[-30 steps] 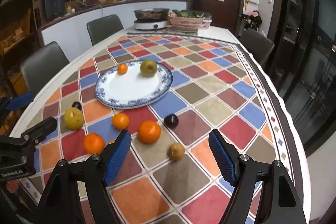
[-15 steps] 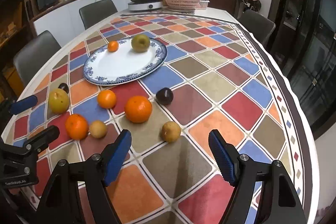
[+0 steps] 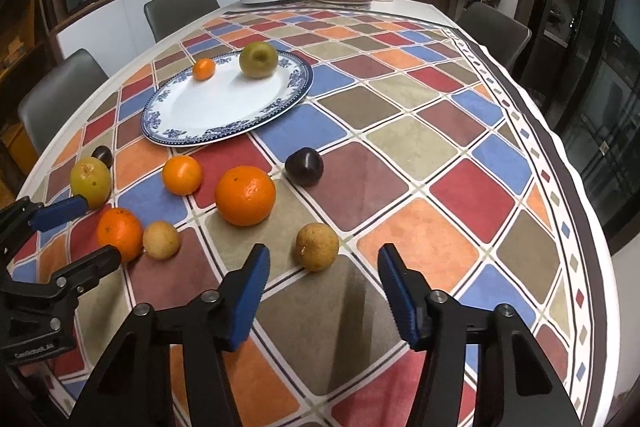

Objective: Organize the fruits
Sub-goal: 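Grasp a large orange with the left tool while the right tool grasps a brown kiwi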

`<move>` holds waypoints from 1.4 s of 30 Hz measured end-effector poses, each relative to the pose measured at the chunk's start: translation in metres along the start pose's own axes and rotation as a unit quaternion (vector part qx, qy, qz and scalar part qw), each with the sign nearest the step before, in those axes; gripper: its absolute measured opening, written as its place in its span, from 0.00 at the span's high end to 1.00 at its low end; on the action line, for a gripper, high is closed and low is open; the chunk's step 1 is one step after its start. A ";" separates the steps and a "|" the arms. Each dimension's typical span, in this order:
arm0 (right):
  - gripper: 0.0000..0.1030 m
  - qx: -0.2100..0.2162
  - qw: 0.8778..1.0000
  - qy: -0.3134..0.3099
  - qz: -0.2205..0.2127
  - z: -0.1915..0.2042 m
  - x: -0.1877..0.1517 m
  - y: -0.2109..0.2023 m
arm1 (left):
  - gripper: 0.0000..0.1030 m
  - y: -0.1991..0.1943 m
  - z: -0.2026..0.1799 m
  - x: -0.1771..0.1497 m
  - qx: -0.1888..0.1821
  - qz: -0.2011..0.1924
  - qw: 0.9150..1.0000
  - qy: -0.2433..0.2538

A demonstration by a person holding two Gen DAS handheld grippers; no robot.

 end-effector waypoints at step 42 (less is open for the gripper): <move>0.74 0.079 0.996 -0.032 -0.035 0.021 0.012 -0.039 | 0.60 -0.040 -0.004 0.024 -0.022 -0.044 0.999 -0.007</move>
Point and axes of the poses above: each gripper's, at about its wrist camera, not at the fingertips, and y roughly the way its jaws point, z to its left, x to its top, the point moved 2 cm from there along y, roughly the way its jaws point, and after that the axes turned 13 degrees about z, right-handed, at the moved point
